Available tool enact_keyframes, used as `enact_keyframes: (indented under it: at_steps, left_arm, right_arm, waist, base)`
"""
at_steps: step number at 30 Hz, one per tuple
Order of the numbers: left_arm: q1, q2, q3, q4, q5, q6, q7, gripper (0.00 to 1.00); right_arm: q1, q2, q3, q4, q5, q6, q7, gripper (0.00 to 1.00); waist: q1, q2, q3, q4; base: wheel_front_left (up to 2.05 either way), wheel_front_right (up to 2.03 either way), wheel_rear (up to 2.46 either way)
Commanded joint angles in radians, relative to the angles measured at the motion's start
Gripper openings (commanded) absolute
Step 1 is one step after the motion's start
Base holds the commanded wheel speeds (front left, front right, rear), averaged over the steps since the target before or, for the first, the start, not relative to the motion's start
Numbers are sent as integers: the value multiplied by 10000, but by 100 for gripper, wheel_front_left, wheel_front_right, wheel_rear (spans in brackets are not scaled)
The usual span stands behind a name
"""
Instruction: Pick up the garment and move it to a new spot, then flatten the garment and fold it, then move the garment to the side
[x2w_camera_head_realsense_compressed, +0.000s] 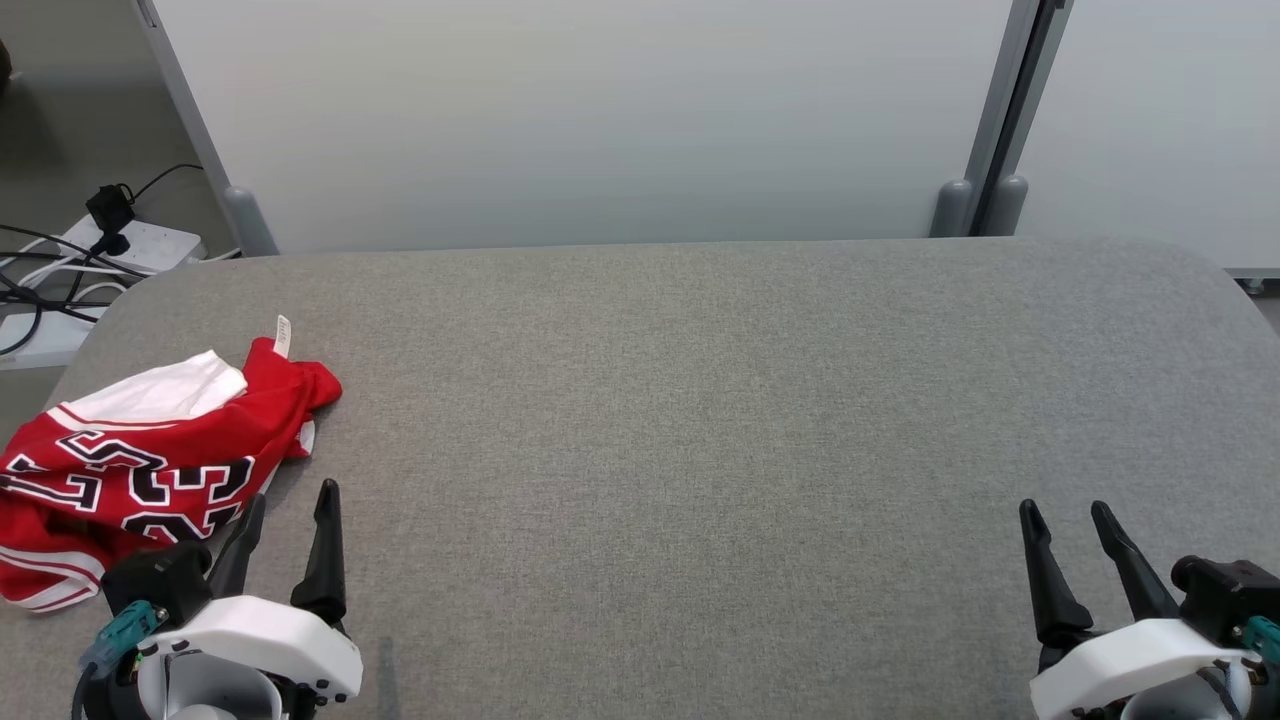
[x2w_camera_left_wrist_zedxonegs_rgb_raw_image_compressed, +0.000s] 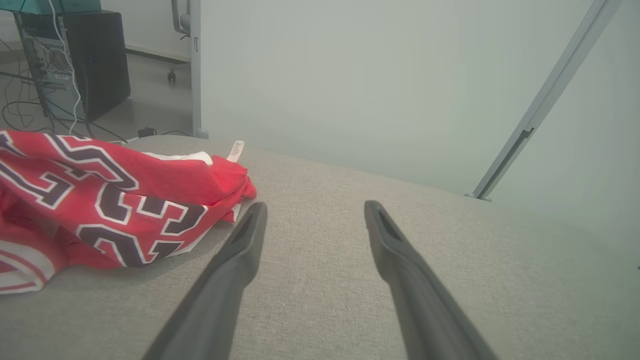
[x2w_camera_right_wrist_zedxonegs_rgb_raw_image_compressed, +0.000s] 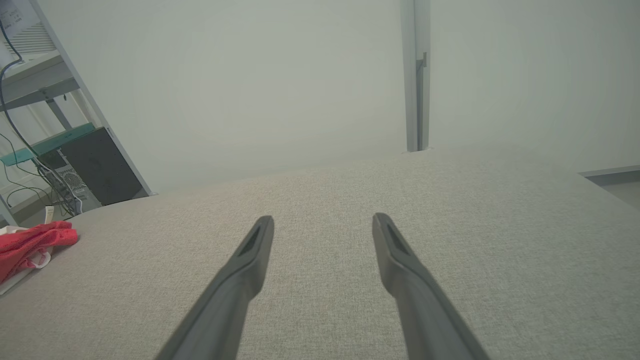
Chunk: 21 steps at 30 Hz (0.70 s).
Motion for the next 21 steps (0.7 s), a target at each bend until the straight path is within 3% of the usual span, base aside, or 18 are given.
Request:
enact_keyframes:
  at_steps: [1,21]
  left_arm:
    - [-303,327,230,-208,339,136,-124,100]
    - [-254,749,-161,-44,1654,519,-321,100]
  right_arm:
    - [-423,-207,134,-166,-363,12,-202,100]
    - [-463,-283,131,602,-1976,15,-765,100]
  waist:
    - [-1,-1,-10,3]
    - [-1,-1,-169,89]
  base:
    - [0,0,0]
    - [0,0,0]
